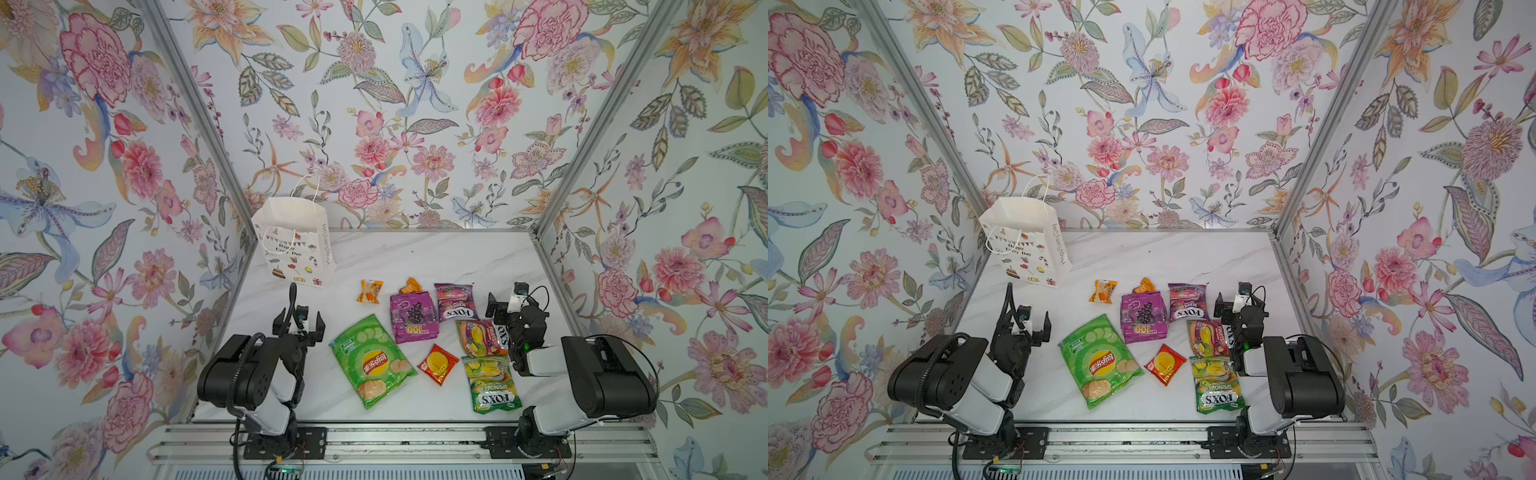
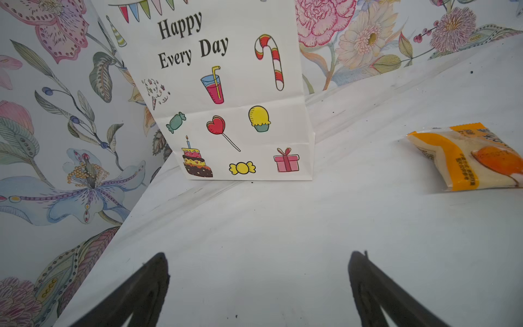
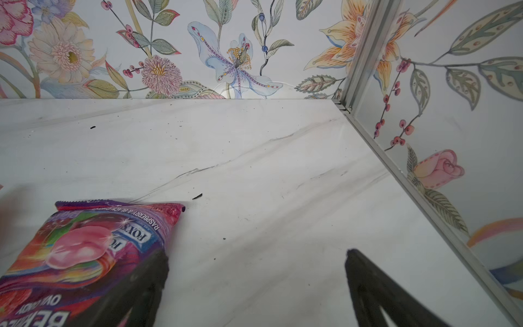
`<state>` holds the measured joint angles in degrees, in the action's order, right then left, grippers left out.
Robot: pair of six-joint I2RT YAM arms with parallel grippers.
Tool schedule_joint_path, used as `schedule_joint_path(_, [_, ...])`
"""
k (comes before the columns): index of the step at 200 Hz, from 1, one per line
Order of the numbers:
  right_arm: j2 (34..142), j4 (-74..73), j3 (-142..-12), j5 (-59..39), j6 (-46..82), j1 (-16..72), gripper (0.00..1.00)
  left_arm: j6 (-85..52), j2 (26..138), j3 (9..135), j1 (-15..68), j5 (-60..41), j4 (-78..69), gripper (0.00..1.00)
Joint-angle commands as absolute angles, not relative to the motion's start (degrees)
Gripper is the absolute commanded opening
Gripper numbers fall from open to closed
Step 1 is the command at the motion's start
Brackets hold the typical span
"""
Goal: Place the snacks into the paper bag
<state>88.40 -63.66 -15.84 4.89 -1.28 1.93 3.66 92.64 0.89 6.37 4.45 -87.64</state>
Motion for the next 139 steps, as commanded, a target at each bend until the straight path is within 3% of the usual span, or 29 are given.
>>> schedule_joint_path(1, [88.68, -63.11, -16.98, 4.35, -1.76, 1.73, 0.99, 4.35, 93.08, 0.72, 5.93, 3.07, -102.80, 0.99])
schedule_joint_path(139, [88.68, -63.10, -16.89, 4.23, -1.76, 1.70, 0.99, 3.44, 93.16, 0.93, 5.90, 6.22, -102.83, 0.99])
